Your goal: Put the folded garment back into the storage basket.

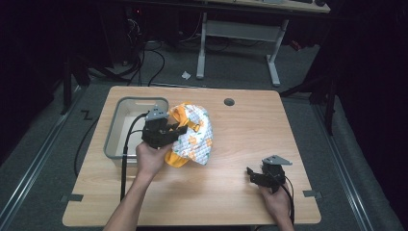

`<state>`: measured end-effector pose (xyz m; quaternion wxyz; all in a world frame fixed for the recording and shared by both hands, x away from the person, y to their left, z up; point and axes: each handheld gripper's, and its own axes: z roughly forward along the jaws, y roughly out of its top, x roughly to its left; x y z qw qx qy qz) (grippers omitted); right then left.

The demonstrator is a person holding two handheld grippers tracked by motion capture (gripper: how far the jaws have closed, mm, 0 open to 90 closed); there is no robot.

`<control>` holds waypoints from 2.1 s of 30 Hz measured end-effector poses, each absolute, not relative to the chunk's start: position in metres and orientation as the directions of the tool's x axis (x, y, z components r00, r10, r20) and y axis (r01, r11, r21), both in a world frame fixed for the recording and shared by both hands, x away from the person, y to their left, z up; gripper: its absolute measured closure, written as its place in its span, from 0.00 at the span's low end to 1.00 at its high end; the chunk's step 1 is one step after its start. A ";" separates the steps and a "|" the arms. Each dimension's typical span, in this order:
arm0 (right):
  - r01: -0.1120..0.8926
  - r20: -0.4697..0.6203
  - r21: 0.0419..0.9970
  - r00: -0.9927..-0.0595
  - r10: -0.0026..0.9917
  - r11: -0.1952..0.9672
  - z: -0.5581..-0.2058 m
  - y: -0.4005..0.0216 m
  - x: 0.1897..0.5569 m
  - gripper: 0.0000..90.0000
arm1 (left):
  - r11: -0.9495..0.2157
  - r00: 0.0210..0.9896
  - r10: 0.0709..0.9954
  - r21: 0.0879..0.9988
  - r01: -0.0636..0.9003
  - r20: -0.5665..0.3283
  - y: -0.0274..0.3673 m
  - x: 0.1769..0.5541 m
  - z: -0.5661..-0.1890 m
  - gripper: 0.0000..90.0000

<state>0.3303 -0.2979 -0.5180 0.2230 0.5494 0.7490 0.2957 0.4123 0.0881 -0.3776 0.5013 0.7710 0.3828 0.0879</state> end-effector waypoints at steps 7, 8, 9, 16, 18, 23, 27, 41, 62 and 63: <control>0.690 -0.010 0.689 -0.298 0.954 0.223 -0.518 -0.298 0.330 0.30 | -0.196 0.677 0.694 0.840 0.507 -0.246 0.101 0.417 -0.372 0.85; 0.690 -0.010 0.688 -0.299 0.954 0.223 -0.518 -0.298 0.330 0.30 | -0.196 0.677 0.694 0.840 0.507 -0.246 0.101 0.417 -0.372 0.85; 0.691 -0.009 0.688 -0.298 0.955 0.222 -0.518 -0.298 0.330 0.30 | -0.189 0.674 0.695 0.841 0.508 -0.251 0.105 0.419 -0.370 0.85; 0.691 -0.009 0.688 -0.298 0.955 0.222 -0.518 -0.298 0.330 0.30 | -0.180 0.660 0.707 0.838 0.516 -0.255 0.119 0.423 -0.368 0.84; 0.691 -0.009 0.688 -0.298 0.955 0.222 -0.518 -0.298 0.330 0.30 | -0.177 0.657 0.710 0.838 0.516 -0.255 0.121 0.422 -0.369 0.84; 0.691 -0.009 0.688 -0.297 0.955 0.222 -0.518 -0.298 0.330 0.30 | -0.172 0.652 0.715 0.840 0.515 -0.253 0.129 0.422 -0.367 0.84; 0.691 -0.009 0.688 -0.297 0.955 0.221 -0.518 -0.298 0.330 0.30 | -0.165 0.643 0.721 0.837 0.521 -0.258 0.134 0.424 -0.367 0.84; 0.691 -0.009 0.689 -0.294 0.956 0.219 -0.518 -0.298 0.330 0.31 | -0.136 0.603 0.754 0.837 0.530 -0.259 0.168 0.429 -0.360 0.84; 0.691 -0.009 0.689 -0.292 0.956 0.218 -0.518 -0.298 0.330 0.30 | -0.200 0.573 0.796 0.808 0.554 -0.196 0.187 0.442 -0.373 0.84; 0.692 -0.008 0.689 -0.291 0.957 0.217 -0.518 -0.298 0.330 0.30 | -0.205 0.571 0.798 0.804 0.558 -0.194 0.188 0.443 -0.375 0.84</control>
